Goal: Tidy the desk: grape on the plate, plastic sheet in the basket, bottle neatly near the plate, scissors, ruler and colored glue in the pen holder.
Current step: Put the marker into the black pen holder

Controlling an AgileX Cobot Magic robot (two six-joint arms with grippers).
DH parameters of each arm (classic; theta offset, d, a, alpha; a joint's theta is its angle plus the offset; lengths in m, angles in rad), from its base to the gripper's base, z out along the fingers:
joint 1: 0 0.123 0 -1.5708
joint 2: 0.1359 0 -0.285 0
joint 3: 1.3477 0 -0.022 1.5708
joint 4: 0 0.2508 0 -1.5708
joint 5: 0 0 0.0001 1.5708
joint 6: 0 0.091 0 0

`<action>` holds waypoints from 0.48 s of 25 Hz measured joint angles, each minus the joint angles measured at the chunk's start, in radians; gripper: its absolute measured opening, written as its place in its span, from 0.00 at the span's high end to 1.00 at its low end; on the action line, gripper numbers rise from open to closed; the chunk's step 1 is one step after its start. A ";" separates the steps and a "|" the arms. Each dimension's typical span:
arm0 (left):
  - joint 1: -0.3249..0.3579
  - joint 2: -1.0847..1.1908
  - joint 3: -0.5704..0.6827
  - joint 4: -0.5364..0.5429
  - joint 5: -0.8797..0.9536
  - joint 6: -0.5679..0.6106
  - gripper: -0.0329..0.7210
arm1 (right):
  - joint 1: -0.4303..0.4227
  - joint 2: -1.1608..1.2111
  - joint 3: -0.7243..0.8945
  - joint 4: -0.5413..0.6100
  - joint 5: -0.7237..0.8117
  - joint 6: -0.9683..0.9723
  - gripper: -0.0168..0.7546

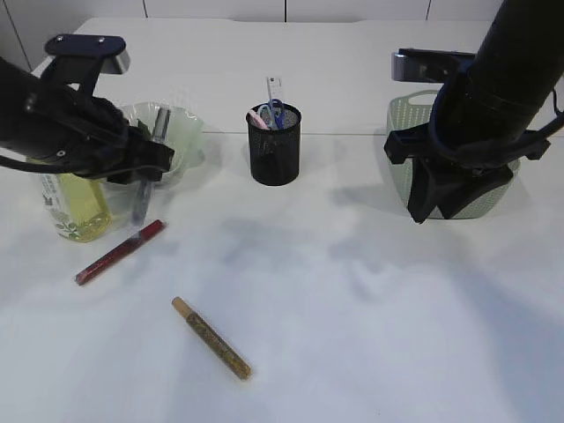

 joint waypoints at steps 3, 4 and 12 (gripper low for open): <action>0.000 0.000 0.002 -0.002 -0.121 0.000 0.79 | 0.000 0.000 0.000 0.000 0.000 -0.002 0.60; 0.000 0.002 0.002 -0.002 -0.161 0.000 0.79 | 0.000 0.000 0.000 0.000 0.000 -0.002 0.60; -0.002 0.084 0.003 -0.016 -0.584 -0.020 0.79 | 0.000 0.000 0.000 -0.002 0.000 -0.026 0.60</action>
